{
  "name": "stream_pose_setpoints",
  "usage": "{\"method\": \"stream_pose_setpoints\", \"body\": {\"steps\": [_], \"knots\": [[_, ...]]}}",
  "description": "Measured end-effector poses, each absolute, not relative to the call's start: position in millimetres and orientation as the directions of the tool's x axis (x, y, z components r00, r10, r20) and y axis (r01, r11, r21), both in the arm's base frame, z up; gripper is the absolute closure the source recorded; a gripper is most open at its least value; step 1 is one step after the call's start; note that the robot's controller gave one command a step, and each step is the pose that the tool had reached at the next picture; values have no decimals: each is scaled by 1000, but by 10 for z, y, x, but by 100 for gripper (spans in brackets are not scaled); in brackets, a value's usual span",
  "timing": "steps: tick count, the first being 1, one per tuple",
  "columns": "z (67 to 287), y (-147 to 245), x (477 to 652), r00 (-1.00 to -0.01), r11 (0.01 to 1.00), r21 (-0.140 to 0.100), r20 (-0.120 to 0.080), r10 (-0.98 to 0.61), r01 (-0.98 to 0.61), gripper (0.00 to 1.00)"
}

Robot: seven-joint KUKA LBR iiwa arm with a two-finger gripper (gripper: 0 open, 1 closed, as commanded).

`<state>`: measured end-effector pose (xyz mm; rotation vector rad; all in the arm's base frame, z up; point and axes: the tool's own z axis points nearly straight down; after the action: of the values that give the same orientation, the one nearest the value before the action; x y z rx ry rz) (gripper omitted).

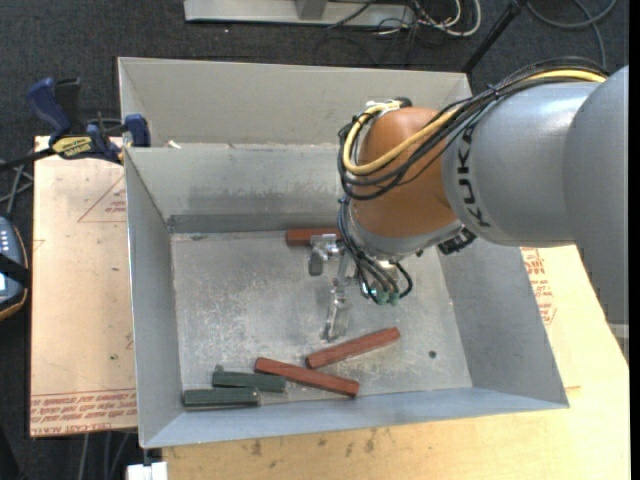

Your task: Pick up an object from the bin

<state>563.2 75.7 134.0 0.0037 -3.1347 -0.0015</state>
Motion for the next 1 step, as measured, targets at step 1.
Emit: {"method": "stream_pose_setpoints", "body": {"steps": [1], "knots": [[1380, 755, 5651, -1000, 1000, 1, 0, -1, -1, 0]]}}
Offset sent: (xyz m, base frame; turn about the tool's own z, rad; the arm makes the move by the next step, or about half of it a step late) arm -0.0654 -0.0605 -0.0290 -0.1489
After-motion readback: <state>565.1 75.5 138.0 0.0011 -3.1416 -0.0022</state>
